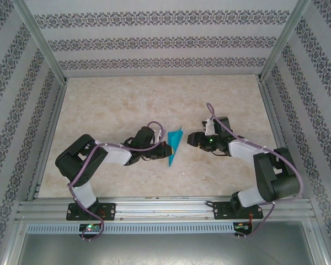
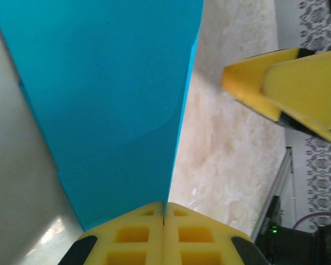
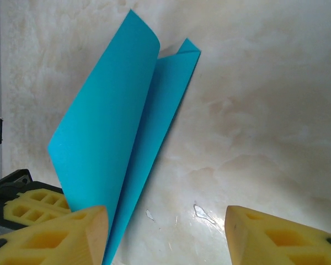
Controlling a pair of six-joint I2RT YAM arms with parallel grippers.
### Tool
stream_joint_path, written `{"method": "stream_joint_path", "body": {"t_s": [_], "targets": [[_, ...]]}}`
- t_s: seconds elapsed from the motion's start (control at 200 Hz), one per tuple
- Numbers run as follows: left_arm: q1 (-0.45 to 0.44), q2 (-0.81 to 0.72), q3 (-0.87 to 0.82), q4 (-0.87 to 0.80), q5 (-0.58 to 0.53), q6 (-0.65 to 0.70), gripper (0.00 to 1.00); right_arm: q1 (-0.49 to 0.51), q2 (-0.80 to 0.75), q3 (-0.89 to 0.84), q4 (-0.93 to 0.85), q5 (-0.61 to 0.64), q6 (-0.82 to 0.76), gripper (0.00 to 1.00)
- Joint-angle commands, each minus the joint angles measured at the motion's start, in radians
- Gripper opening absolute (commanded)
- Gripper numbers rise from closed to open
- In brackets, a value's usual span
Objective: Fold a paper plane with a square sheet of paper (fold left side to right side)
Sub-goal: Fold the wing for the fifth time at the center of the table.
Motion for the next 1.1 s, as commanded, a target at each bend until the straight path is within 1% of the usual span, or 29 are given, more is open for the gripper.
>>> {"method": "stream_joint_path", "body": {"t_s": [0.0,0.195,0.37,0.894,1.094], "targets": [[0.013,0.024,-0.021,0.161,0.032,-0.074,0.00,0.023,0.026,0.000,0.054,0.013,0.033,0.56],[0.022,0.054,-0.032,0.207,0.039,-0.110,0.00,0.051,0.053,0.010,0.090,0.040,0.072,0.52],[0.023,0.104,-0.034,0.283,0.056,-0.164,0.00,0.075,0.088,0.023,0.123,0.059,0.105,0.49],[0.048,0.181,-0.061,0.430,0.076,-0.253,0.00,0.114,0.173,0.060,0.209,0.078,0.159,0.48],[0.053,0.194,-0.065,0.465,0.079,-0.271,0.00,0.122,0.199,0.088,0.217,0.081,0.167,0.45]]}}
